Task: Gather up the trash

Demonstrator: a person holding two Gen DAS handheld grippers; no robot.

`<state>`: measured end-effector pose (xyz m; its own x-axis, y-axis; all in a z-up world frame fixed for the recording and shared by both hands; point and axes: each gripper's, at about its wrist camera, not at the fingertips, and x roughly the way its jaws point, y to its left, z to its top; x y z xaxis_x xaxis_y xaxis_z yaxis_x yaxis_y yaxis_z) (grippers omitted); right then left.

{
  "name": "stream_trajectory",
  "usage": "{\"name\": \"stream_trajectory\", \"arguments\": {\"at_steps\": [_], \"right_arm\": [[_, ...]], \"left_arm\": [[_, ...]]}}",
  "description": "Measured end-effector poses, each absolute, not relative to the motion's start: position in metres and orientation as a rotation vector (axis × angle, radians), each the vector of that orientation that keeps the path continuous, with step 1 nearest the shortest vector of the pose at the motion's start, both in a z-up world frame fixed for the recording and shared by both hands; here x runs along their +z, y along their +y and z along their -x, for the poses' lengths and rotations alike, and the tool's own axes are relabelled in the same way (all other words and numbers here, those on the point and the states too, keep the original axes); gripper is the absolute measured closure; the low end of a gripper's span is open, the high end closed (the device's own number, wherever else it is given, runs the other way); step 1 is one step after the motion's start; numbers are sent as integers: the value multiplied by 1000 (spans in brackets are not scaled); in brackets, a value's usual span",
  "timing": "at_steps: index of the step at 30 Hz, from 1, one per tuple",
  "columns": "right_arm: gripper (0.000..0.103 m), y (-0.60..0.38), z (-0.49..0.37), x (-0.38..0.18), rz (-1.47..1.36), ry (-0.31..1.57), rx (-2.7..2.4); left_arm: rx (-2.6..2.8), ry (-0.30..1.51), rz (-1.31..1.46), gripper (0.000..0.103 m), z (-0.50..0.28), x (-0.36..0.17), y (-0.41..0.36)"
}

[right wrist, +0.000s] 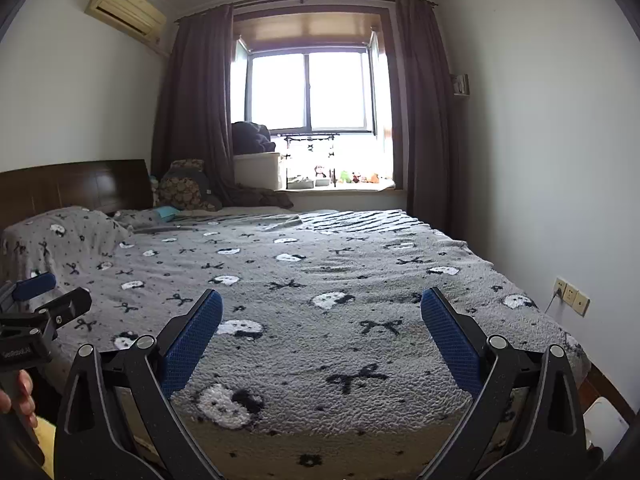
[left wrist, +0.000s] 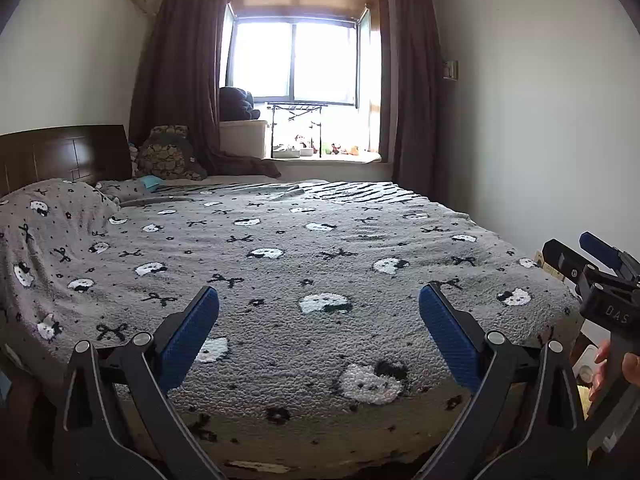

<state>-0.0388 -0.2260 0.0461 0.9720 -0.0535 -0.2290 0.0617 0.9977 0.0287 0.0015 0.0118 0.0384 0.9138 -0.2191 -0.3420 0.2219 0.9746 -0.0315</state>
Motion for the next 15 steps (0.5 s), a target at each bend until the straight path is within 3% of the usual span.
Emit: {"name": "stream_trajectory", "arguments": {"at_steps": [15], "right_arm": [[3,-220,39,46,-35,230,-40]], "left_arm": [[-224,344,-9,8,0,41,13]]}}
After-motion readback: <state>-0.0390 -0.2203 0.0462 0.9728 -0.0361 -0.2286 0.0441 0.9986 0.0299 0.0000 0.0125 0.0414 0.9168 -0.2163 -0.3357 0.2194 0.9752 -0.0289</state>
